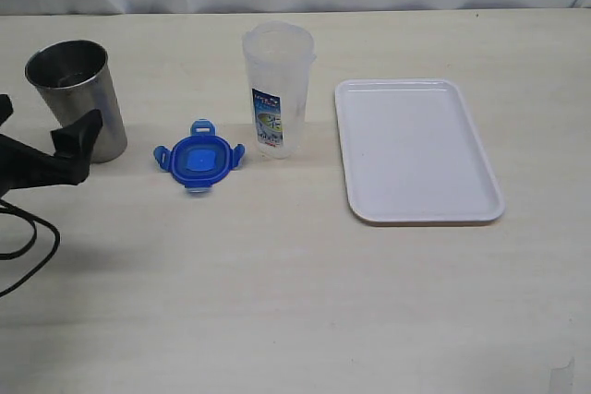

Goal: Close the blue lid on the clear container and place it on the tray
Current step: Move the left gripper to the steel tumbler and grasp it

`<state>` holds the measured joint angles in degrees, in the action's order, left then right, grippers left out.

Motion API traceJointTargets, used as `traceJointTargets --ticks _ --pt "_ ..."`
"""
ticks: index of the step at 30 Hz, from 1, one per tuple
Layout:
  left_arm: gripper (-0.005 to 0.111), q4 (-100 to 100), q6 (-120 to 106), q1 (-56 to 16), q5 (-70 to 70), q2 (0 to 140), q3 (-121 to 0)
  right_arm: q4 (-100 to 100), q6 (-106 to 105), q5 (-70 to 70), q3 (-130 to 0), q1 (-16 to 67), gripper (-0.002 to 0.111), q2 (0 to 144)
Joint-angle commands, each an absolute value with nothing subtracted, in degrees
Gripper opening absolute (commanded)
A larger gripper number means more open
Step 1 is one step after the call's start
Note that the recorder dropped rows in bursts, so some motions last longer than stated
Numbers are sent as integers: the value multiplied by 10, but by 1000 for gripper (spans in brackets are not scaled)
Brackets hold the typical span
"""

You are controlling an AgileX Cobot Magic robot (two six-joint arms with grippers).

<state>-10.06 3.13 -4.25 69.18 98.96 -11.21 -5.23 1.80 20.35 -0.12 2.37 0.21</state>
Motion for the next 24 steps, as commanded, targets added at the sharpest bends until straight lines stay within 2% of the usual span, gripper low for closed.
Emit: traceJointTargets --ticks 1,15,24 --pt "105 -104 28 -47 700 1051 -148 -52 18 198 0 21 4 0" --pt "105 -119 33 -47 700 1160 -251 -52 18 198 0 21 4 0" --pt "105 -111 35 -47 700 1167 -271 -52 18 198 0 21 4 0"
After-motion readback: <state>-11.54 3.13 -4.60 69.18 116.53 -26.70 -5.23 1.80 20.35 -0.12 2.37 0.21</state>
